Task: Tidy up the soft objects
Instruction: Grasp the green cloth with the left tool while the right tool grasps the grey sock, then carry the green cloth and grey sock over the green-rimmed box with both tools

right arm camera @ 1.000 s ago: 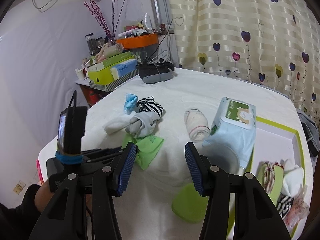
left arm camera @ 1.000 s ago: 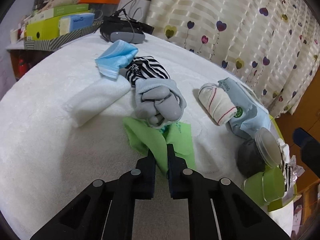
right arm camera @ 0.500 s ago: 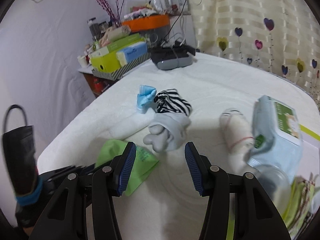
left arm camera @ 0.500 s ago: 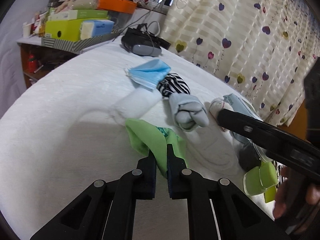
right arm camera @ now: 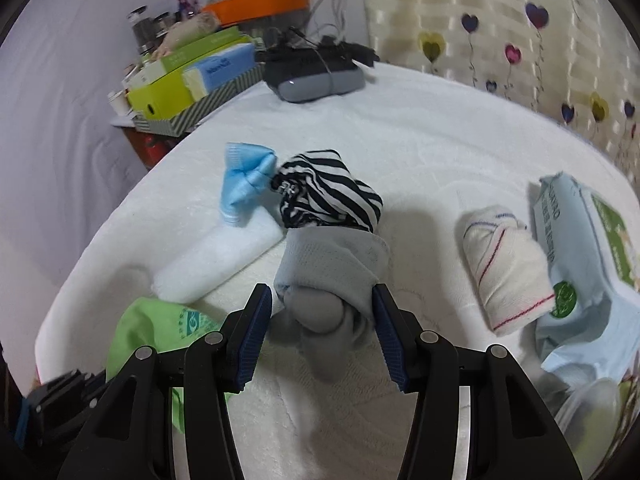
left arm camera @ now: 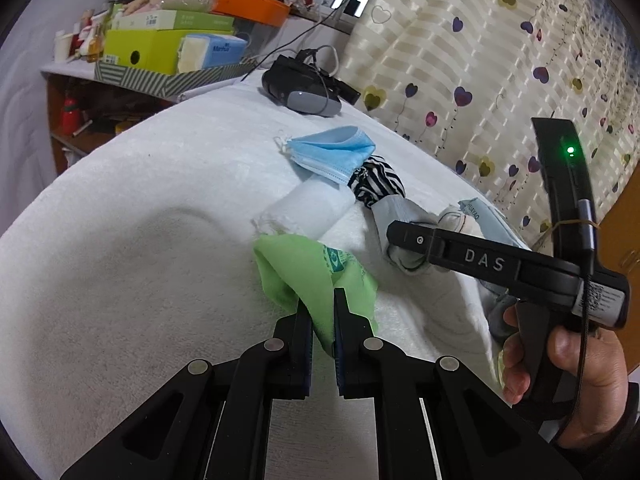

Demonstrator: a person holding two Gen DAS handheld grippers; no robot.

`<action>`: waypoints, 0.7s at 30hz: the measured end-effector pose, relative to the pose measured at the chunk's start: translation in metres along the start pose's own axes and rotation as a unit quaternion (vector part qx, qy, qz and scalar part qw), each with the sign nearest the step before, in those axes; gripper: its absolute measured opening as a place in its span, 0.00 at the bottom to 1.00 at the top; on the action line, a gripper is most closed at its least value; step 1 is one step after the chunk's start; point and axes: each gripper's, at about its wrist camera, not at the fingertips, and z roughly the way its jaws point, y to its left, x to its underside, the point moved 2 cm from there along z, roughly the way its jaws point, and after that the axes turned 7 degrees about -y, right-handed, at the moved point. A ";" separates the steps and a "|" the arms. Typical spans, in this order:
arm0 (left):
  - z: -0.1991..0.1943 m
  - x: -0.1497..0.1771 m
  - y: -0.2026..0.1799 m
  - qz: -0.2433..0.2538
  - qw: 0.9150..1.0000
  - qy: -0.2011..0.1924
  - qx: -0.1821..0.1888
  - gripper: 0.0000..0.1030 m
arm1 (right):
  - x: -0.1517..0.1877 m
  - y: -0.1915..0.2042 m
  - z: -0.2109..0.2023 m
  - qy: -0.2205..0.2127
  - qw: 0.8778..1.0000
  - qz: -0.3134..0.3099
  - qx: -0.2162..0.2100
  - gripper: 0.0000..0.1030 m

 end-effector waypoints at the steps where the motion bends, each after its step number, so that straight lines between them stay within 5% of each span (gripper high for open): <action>1: 0.000 0.000 -0.001 0.000 1.000 -0.001 0.000 0.08 | 0.000 -0.001 0.000 -0.001 1.000 0.006 -0.003 0.50; 3: -0.002 0.000 -0.003 0.002 1.000 -0.003 0.000 0.08 | 0.001 -0.003 -0.004 -0.005 1.000 0.006 -0.006 0.33; 6: -0.006 0.000 -0.006 0.003 1.000 -0.007 0.001 0.08 | 0.002 -0.004 -0.010 -0.010 1.000 0.005 -0.007 0.23; 21: -0.050 -0.007 -0.045 0.033 0.998 -0.049 0.013 0.08 | 0.022 0.009 -0.097 -0.084 0.994 -0.023 -0.064 0.20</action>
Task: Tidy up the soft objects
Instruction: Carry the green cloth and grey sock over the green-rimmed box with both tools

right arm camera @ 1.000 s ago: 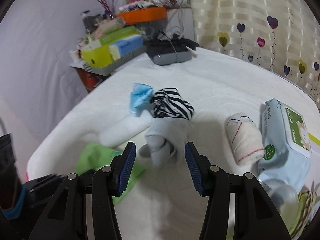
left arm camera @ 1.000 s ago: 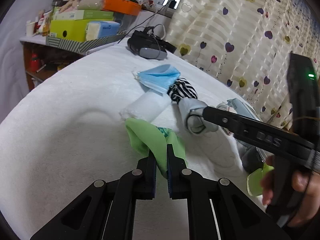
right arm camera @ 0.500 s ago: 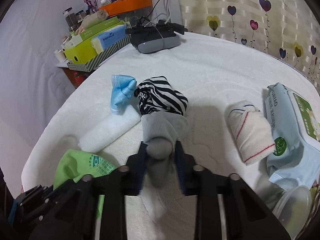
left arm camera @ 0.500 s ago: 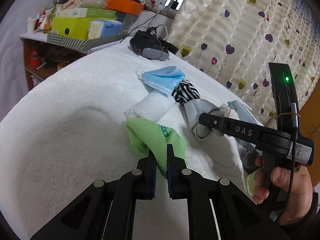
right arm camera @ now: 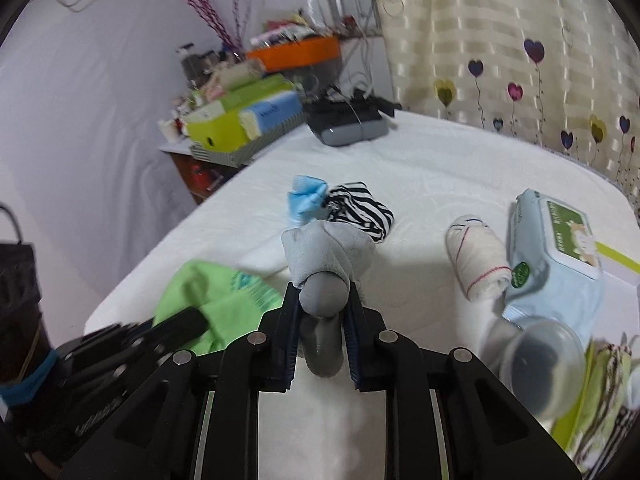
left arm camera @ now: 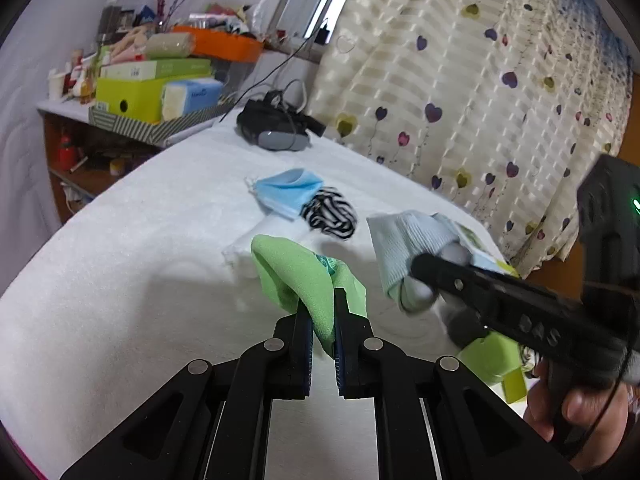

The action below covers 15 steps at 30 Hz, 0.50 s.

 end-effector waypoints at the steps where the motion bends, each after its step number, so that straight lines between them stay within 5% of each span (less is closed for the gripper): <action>1: -0.003 0.000 -0.003 0.002 1.000 -0.002 0.001 0.08 | 0.001 0.000 -0.007 -0.004 1.000 0.000 -0.002 0.20; 15: -0.034 -0.003 -0.059 0.041 0.998 -0.030 0.029 0.08 | 0.009 -0.013 -0.081 -0.062 0.998 0.012 0.002 0.20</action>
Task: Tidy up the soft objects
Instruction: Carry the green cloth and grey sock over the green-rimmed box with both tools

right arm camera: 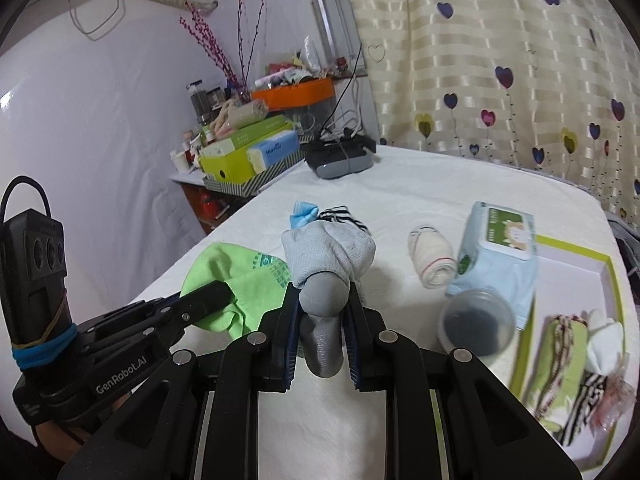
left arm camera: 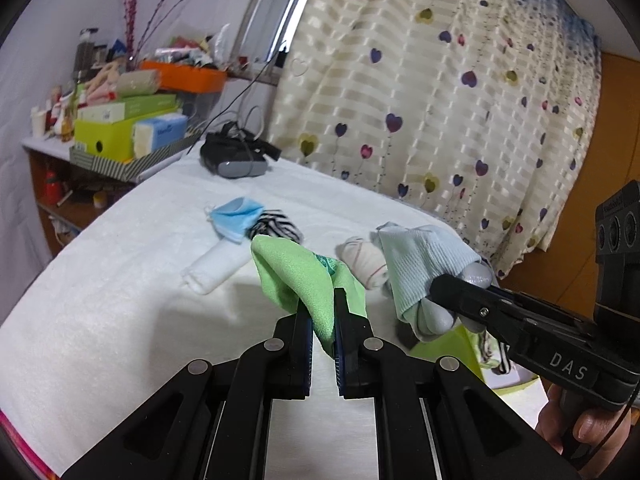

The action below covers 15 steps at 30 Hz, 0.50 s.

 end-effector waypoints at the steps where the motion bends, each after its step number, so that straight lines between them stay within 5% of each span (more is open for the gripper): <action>1: -0.001 0.000 -0.003 0.002 1.000 -0.001 0.002 0.08 | 0.000 -0.002 -0.005 -0.003 1.000 0.001 0.000 0.20; 15: -0.020 -0.002 -0.049 0.034 0.999 -0.014 0.033 0.08 | 0.004 -0.019 -0.059 -0.043 0.999 0.011 0.017 0.20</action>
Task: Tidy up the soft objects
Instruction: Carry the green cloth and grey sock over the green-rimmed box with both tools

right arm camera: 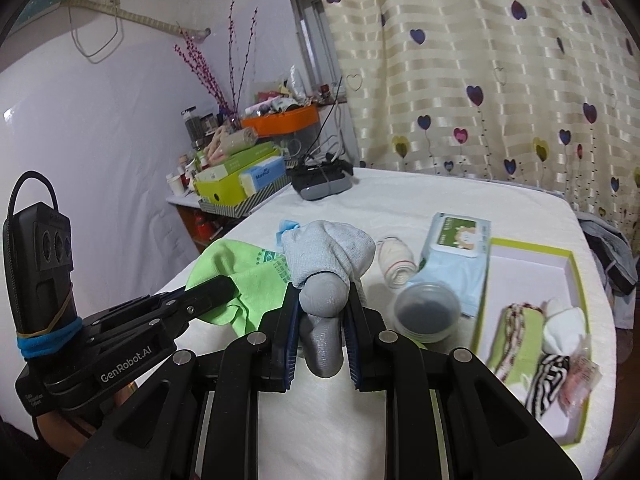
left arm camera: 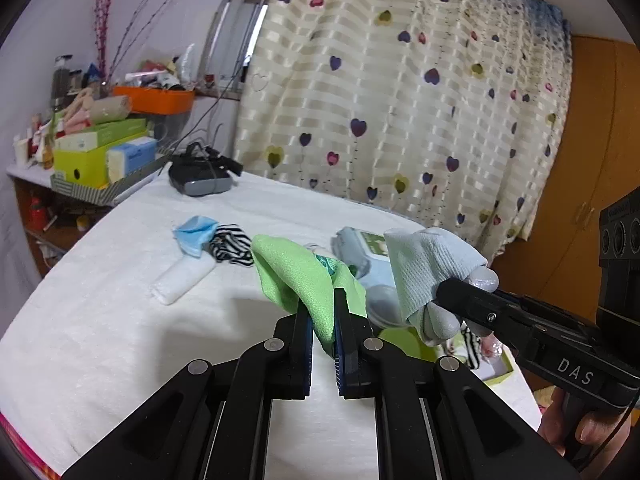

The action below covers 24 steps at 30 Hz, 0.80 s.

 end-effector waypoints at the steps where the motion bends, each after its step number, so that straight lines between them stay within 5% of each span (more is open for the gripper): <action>1: -0.001 0.000 -0.002 0.002 1.000 0.000 0.002 0.08 | 0.000 -0.003 -0.004 -0.003 1.000 0.002 0.003 0.20; 24: 0.021 -0.004 -0.091 0.054 0.994 0.010 0.093 0.08 | -0.002 -0.087 -0.076 -0.050 0.992 0.053 0.103 0.20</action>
